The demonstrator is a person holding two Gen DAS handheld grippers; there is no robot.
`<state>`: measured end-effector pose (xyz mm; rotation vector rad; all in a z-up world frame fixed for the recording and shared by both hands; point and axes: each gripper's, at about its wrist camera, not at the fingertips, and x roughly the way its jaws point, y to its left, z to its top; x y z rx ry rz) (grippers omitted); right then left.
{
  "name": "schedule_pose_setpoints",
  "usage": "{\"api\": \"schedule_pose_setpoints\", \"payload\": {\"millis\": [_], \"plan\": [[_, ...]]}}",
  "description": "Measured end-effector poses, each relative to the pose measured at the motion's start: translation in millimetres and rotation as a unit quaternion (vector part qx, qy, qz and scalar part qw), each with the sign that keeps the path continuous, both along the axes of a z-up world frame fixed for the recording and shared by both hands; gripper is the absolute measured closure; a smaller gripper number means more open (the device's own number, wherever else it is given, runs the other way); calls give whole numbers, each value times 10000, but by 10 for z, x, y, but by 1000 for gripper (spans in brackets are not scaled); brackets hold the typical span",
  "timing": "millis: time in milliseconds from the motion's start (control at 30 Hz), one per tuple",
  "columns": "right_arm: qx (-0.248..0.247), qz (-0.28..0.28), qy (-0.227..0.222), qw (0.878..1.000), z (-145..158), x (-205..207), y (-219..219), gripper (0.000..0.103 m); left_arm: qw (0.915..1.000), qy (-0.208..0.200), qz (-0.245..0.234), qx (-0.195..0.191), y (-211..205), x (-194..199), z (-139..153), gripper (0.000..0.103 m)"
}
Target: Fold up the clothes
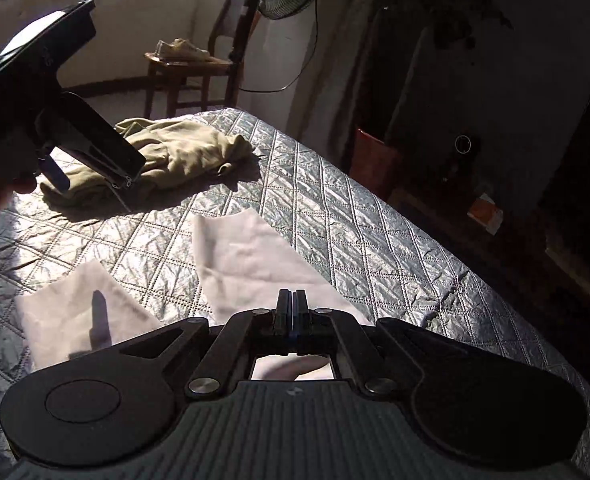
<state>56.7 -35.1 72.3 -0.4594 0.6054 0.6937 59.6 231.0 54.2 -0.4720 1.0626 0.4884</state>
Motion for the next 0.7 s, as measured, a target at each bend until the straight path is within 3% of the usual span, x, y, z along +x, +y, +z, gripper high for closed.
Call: {"api": "schedule_pose_setpoints", "payload": {"millis": [100, 167, 267, 467, 567, 633, 667, 700], "plan": [[-18, -458, 293, 9985, -150, 326, -163, 87, 10000, -16, -92, 0, -61, -4, -3, 1], [74, -824, 809, 9933, -260, 721, -349, 70, 9997, 28, -222, 43, -122, 9, -25, 1], [-281, -1019, 795, 9912, -369, 1175, -512, 45, 9991, 129, -388, 79, -185, 35, -63, 1], [-173, -916, 1393, 9859, -613, 1639, -587, 26, 9990, 86, -423, 90, -192, 62, -44, 1], [-670, -794, 1425, 9843, -866, 1665, -419, 26, 9989, 109, -438, 107, -211, 76, -60, 1], [-487, -842, 1462, 9845, -917, 1669, -434, 24, 9987, 138, -465, 130, -232, 85, -77, 1], [-342, -879, 1482, 9844, -931, 1670, -455, 36, 9986, 158, -485, 148, -244, 90, -87, 1], [-145, -833, 1556, 9842, -921, 1663, -468, 56, 9985, 175, -494, 161, -249, 93, -96, 1]]}}
